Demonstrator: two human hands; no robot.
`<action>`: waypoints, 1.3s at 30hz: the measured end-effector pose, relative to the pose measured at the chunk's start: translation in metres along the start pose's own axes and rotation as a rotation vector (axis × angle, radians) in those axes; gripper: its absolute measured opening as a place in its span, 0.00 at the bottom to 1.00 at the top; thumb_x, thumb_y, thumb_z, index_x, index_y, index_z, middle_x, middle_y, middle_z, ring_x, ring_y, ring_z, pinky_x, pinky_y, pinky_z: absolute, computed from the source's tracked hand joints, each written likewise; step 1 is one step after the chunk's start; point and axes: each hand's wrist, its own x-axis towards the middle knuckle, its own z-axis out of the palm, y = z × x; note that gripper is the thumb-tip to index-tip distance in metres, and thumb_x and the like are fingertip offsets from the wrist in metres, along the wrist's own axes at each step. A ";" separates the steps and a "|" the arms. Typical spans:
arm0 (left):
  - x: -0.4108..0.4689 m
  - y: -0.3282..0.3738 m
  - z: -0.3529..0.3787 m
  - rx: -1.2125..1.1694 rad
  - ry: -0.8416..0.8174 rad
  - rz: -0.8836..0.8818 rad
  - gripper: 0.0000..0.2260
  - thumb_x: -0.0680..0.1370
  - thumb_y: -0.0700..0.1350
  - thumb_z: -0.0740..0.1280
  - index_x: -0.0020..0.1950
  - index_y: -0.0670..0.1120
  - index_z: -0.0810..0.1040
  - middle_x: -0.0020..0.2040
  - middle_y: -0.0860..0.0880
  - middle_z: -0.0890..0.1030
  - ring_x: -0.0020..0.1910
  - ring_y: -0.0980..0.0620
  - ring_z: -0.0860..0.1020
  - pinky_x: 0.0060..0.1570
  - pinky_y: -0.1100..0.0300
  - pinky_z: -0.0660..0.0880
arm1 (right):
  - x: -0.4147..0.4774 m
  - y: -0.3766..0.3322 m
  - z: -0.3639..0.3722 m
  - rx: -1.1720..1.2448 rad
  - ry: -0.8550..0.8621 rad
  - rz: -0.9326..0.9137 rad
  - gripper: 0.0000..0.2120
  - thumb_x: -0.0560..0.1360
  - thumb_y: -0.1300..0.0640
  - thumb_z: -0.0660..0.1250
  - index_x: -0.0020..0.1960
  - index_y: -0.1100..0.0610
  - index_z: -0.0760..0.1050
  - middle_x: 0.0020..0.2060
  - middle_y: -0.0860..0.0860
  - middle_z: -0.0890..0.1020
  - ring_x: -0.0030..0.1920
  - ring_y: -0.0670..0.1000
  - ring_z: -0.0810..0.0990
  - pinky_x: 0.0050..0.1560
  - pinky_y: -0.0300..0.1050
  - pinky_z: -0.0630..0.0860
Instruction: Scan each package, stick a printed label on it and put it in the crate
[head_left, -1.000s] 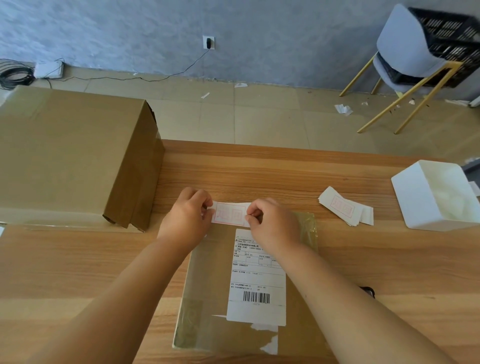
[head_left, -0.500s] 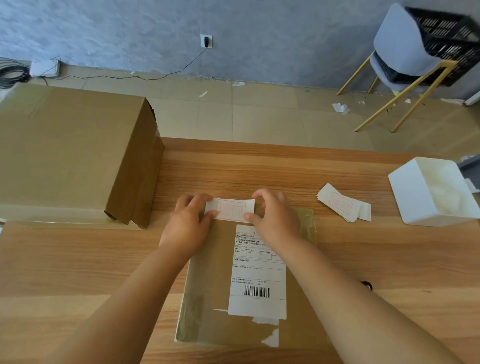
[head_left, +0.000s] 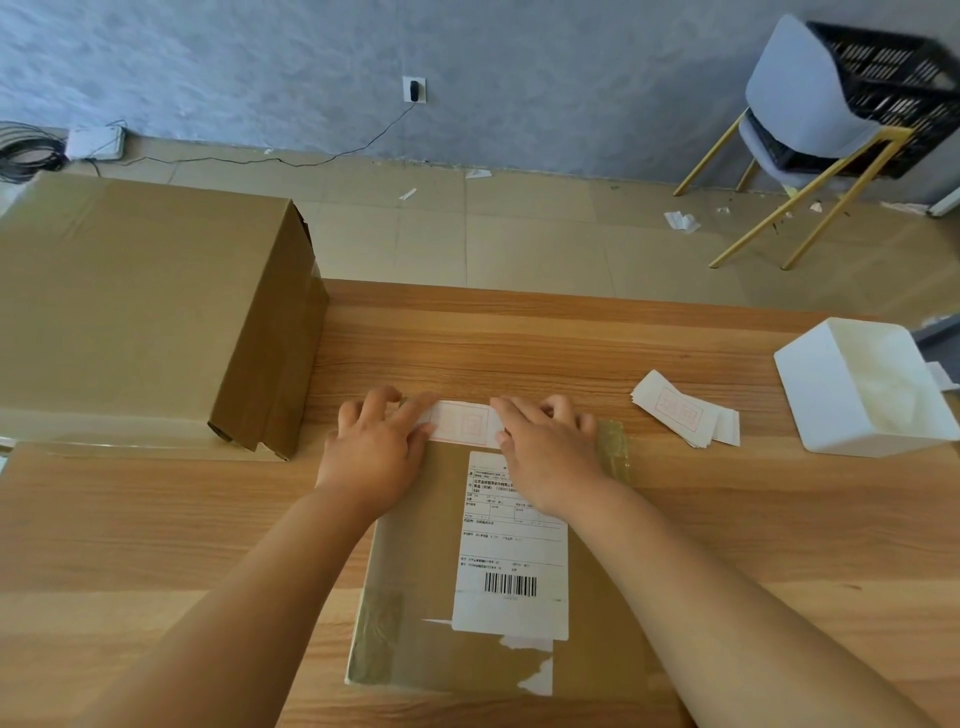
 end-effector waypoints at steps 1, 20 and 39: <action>0.000 0.000 -0.001 -0.012 -0.003 -0.006 0.17 0.79 0.59 0.52 0.67 0.67 0.61 0.65 0.55 0.64 0.63 0.47 0.60 0.55 0.44 0.69 | 0.000 0.003 0.000 0.003 0.000 0.004 0.20 0.81 0.48 0.49 0.73 0.41 0.55 0.72 0.37 0.62 0.61 0.50 0.57 0.49 0.49 0.52; -0.055 -0.007 0.001 -0.437 -0.025 -0.270 0.26 0.76 0.60 0.62 0.71 0.51 0.63 0.62 0.49 0.75 0.56 0.48 0.75 0.49 0.55 0.71 | -0.082 0.034 -0.006 0.224 0.238 0.305 0.32 0.77 0.45 0.62 0.75 0.54 0.56 0.72 0.52 0.62 0.71 0.55 0.59 0.69 0.51 0.60; -0.188 -0.001 0.024 -0.765 0.152 -0.483 0.19 0.77 0.54 0.65 0.67 0.56 0.70 0.53 0.55 0.77 0.49 0.54 0.76 0.44 0.58 0.71 | -0.133 0.051 0.013 0.788 -0.110 0.336 0.10 0.78 0.40 0.58 0.52 0.46 0.68 0.45 0.41 0.77 0.43 0.42 0.76 0.42 0.43 0.74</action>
